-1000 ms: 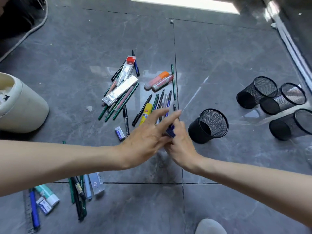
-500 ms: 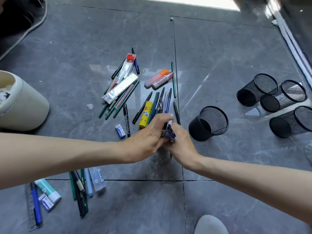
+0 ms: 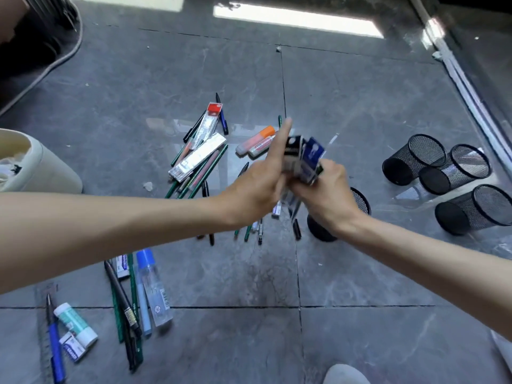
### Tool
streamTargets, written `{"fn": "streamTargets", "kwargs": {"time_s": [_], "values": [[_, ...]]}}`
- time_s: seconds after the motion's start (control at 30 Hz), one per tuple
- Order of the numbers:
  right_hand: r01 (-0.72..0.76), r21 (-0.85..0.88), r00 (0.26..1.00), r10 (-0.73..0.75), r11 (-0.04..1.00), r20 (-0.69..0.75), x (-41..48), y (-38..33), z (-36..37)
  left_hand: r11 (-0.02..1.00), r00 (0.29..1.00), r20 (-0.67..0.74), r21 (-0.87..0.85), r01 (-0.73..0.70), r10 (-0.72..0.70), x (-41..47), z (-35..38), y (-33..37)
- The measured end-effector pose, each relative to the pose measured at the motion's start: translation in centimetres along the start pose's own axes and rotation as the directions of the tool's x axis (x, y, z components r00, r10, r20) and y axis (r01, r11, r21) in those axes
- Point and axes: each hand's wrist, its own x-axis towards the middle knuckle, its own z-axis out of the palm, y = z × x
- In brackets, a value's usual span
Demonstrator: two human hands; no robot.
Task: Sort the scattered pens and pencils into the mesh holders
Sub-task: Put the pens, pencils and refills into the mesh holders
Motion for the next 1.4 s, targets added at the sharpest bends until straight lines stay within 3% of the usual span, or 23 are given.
{"fn": "streamTargets", "kwargs": {"time_s": [0.1,0.2,0.47,0.7,0.87,1.13,1.3,1.4], "values": [[-0.062,0.016,0.995,0.064,0.998,-0.075,1.9,-0.4,-2.0,0.983,0.995,-0.059,-0.171,0.071,-0.083,2.5,0.6,1.6],[-0.116,0.011,0.987,0.116,0.993,-0.107,2.5,0.1,-3.5,0.972,0.994,-0.071,-0.228,0.063,-0.081,4.0,1.8,3.0],[-0.171,0.019,0.968,0.172,0.985,-0.185,1.1,2.1,-7.5,0.898,0.99,0.109,-0.42,0.132,-0.095,6.1,4.6,5.3],[-0.203,0.026,0.963,0.205,0.979,-0.178,0.0,5.3,-7.9,0.926,0.947,0.293,-0.307,0.221,-0.129,6.1,6.3,5.0],[-0.268,0.148,0.961,0.276,0.952,-0.034,-0.5,7.5,-7.9,0.911,0.872,0.458,-0.263,0.316,-0.171,5.4,6.6,4.0],[-0.199,0.113,0.973,0.21,0.973,-0.094,-0.2,7.8,-8.2,0.922,0.889,0.42,-0.241,0.304,-0.183,5.7,7.7,3.4],[-0.234,0.134,0.966,0.245,0.963,-0.077,-0.7,8.1,-8.2,0.957,0.918,0.343,-0.133,0.258,-0.199,6.0,8.0,2.6],[-0.276,0.155,0.938,0.301,0.949,-0.172,-1.0,8.8,-8.3,0.972,0.929,0.294,0.0,0.235,-0.224,6.0,7.9,2.0]]}}
